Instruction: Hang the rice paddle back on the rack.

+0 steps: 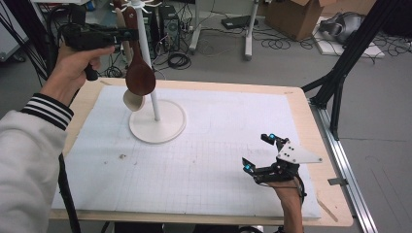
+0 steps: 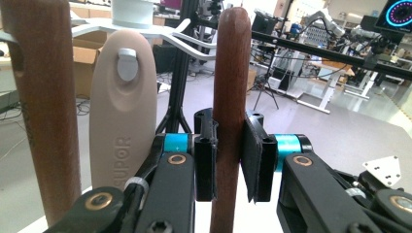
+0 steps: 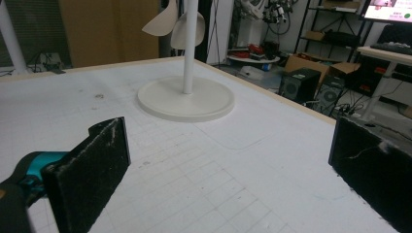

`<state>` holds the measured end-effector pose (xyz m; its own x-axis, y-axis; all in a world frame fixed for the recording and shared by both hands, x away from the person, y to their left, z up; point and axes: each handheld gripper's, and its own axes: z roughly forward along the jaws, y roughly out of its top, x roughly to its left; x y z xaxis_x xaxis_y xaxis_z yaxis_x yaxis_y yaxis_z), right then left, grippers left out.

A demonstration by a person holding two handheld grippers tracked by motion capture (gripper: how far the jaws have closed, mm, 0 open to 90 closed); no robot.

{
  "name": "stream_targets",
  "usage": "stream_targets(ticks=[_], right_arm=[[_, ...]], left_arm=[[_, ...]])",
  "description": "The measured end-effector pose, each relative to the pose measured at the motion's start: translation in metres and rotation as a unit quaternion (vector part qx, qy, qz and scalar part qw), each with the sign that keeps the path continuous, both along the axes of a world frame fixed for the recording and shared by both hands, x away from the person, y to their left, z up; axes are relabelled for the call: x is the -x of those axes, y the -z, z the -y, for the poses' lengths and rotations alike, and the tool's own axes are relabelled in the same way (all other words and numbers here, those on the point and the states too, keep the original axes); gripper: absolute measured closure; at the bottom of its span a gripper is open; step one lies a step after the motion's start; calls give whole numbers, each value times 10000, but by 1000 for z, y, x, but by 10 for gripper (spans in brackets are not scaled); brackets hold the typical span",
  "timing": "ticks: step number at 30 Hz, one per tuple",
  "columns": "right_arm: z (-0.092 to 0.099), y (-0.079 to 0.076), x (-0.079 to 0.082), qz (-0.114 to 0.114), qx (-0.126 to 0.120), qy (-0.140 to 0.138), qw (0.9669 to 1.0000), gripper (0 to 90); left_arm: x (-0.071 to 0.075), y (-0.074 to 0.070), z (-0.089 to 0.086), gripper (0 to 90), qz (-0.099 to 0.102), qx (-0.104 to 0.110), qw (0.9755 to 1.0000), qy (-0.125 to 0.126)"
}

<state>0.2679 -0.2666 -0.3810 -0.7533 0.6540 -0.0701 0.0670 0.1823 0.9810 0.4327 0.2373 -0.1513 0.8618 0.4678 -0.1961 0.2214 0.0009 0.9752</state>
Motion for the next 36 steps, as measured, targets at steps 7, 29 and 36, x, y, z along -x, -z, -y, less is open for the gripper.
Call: stream_targets(ticks=[7,29,36], right_arm=[[-1,0,-1,37,28,-2,10000,5],[-3,-1,1,24,27,-38,10000,5],[-3,-1,1,26,25,-47,10000,5]], left_arm=[[-1,0,0,769,-144,77,9999,-33],[-5,3,0,767,-627,382,9973,70],[-6,5,-1,765,-715,464,9963,94]])
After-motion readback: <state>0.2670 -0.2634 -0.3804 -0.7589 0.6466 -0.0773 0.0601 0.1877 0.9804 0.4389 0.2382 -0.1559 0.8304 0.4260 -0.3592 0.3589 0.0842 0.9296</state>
